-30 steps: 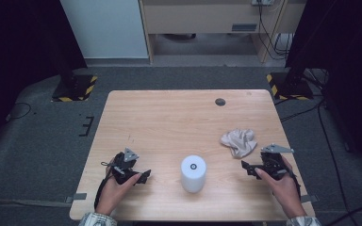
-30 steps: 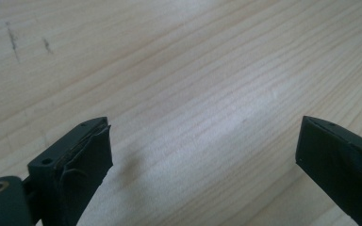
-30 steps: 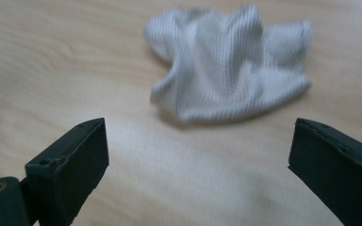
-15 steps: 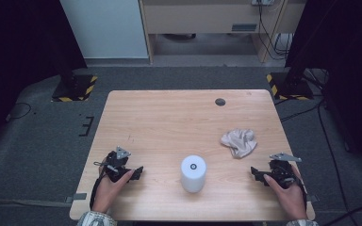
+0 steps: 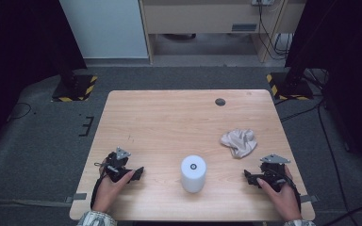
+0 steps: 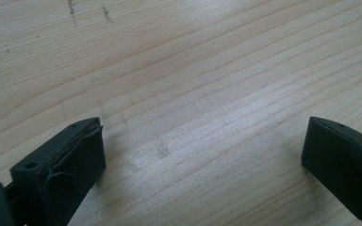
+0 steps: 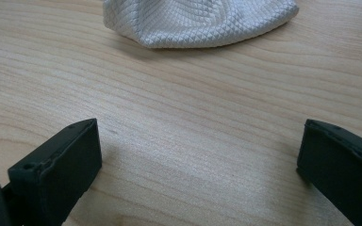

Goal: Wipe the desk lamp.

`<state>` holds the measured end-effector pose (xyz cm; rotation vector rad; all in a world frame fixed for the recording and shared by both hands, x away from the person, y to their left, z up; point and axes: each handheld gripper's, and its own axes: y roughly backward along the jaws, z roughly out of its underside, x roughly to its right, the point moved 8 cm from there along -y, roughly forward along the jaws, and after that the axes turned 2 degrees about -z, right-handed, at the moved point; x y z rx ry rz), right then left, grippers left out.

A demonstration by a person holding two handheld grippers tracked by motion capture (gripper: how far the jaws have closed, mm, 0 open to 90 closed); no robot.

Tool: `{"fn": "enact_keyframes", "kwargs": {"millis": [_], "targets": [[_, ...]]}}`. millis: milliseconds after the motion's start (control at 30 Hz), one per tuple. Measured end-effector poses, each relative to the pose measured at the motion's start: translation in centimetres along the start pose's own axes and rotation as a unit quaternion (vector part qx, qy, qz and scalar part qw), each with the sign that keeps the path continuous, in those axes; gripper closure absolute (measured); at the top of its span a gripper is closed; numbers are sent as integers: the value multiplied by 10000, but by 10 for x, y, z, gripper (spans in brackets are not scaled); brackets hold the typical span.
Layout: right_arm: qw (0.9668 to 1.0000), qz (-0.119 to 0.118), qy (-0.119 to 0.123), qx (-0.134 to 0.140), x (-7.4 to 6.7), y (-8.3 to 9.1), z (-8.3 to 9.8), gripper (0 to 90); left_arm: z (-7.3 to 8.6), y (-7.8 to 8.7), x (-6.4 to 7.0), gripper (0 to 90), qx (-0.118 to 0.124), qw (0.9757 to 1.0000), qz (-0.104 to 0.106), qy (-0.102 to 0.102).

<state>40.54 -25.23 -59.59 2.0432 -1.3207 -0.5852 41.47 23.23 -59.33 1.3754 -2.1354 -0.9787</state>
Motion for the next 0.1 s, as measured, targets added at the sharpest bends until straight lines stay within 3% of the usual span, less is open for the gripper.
{"fn": "enact_keyframes", "kwargs": {"millis": [100], "targets": [[10000, -2, 13, -2, -1, 0, 0, 10, 0, 0, 0, 0, 44, 10000, -1, 19]]}}
